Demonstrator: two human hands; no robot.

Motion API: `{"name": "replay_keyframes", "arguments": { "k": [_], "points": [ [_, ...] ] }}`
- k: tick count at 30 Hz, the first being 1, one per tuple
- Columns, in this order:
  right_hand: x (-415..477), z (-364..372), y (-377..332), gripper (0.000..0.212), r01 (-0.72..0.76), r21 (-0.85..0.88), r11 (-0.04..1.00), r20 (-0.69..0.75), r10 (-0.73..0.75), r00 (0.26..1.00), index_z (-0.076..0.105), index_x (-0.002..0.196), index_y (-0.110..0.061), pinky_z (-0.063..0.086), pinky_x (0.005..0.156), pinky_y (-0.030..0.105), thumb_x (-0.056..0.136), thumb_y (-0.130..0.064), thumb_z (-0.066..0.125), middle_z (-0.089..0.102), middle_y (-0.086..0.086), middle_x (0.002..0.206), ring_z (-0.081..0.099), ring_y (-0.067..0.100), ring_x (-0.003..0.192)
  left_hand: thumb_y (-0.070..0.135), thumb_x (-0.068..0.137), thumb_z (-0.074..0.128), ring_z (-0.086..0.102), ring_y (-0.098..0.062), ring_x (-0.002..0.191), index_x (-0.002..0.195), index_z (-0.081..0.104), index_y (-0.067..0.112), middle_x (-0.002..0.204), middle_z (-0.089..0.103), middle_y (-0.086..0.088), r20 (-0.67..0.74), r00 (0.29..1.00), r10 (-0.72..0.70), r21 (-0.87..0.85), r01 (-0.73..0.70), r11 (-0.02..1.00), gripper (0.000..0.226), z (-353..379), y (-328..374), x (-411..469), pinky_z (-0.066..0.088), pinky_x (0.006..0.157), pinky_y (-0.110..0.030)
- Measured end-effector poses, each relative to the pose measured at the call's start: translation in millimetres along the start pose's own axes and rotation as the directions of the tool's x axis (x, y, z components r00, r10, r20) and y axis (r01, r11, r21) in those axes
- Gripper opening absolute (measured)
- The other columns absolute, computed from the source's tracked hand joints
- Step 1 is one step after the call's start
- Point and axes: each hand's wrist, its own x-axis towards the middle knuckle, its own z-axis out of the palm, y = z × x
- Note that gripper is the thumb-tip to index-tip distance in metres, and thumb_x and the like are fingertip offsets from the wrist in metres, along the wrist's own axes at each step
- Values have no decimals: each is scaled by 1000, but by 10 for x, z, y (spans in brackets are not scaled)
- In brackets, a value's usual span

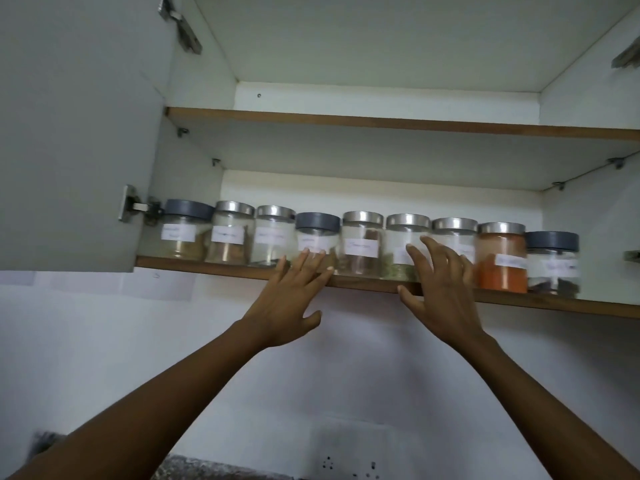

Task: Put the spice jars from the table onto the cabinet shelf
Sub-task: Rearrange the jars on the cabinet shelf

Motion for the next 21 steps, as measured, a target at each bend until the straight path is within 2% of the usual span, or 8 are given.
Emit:
{"name": "replay_keyframes", "arguments": {
  "k": [5, 9, 11, 13, 15, 16, 18, 21],
  "points": [
    [235, 178, -782, 56, 57, 35, 998, -13, -56, 998, 54, 125, -14, 31, 100, 58, 75, -30, 71, 45, 14, 138, 44, 38, 123, 40, 93, 45, -12, -19, 146, 149, 22, 26, 159, 2, 4, -17, 999, -43, -51, 42, 998, 62, -23, -665, -323, -11, 115, -42],
    [334, 298, -1283, 53, 86, 28, 996, 12, -86, 996, 53, 126, -16, 28, 103, 56, 78, -33, 67, 43, 12, 140, 41, 36, 125, 40, 94, 45, -8, -18, 146, 147, 26, 27, 159, 6, 5, -50, 998, -50, -71, 46, 996, 58, -23, -1008, -527, -9, 117, -41],
    [398, 344, -1528, 53, 117, 31, 993, 15, -117, 993, 51, 127, -17, 25, 104, 55, 79, -34, 65, 42, 11, 141, 40, 34, 127, 38, 93, 48, -2, -19, 147, 146, 30, 27, 158, 11, 3, -87, 993, -76, -81, 69, 994, 58, -63, -1183, -594, -2, 118, -42],
    [484, 369, -1746, 54, 149, 37, 988, 7, -150, 989, 49, 129, -17, 23, 106, 54, 80, -34, 64, 40, 10, 142, 38, 31, 129, 32, 88, 56, 15, -22, 144, 143, 34, 24, 156, 21, 0, -148, 979, -142, -84, 130, 988, 60, -149, -1374, -614, 16, 114, -41],
    [604, 389, -1960, 57, 194, 40, 980, -7, -194, 981, 46, 132, -15, 21, 108, 53, 80, -34, 62, 39, 10, 143, 37, 29, 131, 26, 84, 59, 31, -24, 136, 142, 34, 21, 152, 30, -3, -218, 949, -227, -37, 224, 974, 63, -254, -1595, -579, 30, 105, -40],
    [680, 397, -2066, 60, 218, 39, 975, -11, -217, 976, 44, 134, -15, 18, 109, 53, 80, -35, 61, 38, 9, 143, 35, 28, 132, 26, 84, 59, 34, -24, 133, 143, 33, 21, 150, 32, -3, -244, 933, -265, -11, 271, 963, 65, -306, -1710, -545, 31, 102, -39],
    [851, 407, -2246, 65, 243, 31, 969, -10, -243, 970, 37, 138, -14, 12, 111, 52, 80, -35, 59, 35, 8, 145, 32, 25, 134, 34, 85, 60, 34, -24, 131, 144, 29, 20, 150, 32, -2, -263, 915, -306, 52, 330, 943, 68, -404, -1917, -451, 27, 100, -39],
    [1124, 451, -2443, 78, 272, -22, 962, 51, -271, 961, 22, 145, -11, 1, 112, 54, 82, -41, 58, 22, 11, 152, 19, 25, 140, 50, 74, 68, 21, -27, 138, 147, 16, 16, 154, 21, -6, -141, 940, -312, 263, 339, 903, 96, -569, -2205, -283, 16, 109, -45]
  ]
}}
